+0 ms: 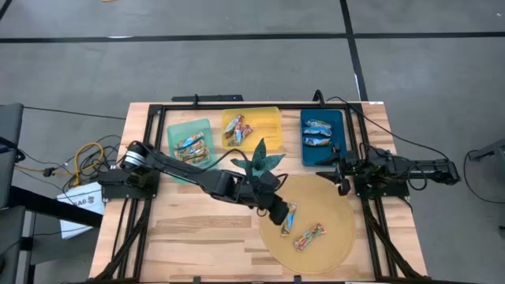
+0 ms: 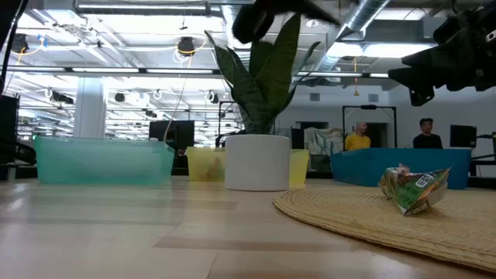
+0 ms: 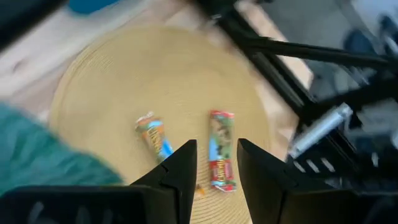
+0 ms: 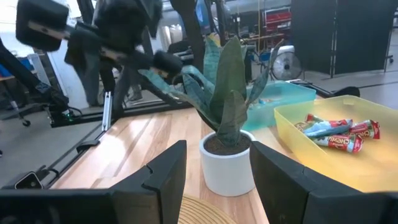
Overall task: Pick and place Granola Bars by type
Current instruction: Put the orange granola bar into the green bin
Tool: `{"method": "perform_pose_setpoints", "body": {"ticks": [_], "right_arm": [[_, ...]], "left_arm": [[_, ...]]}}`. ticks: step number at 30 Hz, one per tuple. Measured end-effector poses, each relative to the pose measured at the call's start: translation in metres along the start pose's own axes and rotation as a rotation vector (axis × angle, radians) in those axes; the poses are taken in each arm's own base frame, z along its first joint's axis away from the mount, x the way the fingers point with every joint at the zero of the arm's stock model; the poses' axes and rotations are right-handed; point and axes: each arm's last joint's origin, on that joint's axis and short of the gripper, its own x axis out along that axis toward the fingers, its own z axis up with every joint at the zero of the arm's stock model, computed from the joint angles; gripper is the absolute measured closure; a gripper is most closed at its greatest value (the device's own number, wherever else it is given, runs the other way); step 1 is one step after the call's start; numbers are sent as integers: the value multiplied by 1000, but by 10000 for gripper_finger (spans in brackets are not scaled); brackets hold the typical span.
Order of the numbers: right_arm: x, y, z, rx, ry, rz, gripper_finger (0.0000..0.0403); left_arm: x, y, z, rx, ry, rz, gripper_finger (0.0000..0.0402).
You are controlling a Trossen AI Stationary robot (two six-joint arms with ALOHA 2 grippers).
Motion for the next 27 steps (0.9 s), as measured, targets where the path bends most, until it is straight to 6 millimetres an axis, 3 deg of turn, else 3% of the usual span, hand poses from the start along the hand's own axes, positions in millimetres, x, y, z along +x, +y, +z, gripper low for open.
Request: {"method": "perform_pose_setpoints", "body": {"ticks": [6,11,22,27], "right_arm": [[0,0,0,0,0,0,234],[0,0,0,0,-4,1,234],[1,0,-1,0,12,-2,234],[1,0,-1,0,9,-1,234]], "left_arm": [[17,-1,-15,-197,10,11,294],[34,2,-31,-262,66,36,294],[71,-9,-43,-217,170,-10,294],[75,-13,-46,-207,202,-27,294]]}}
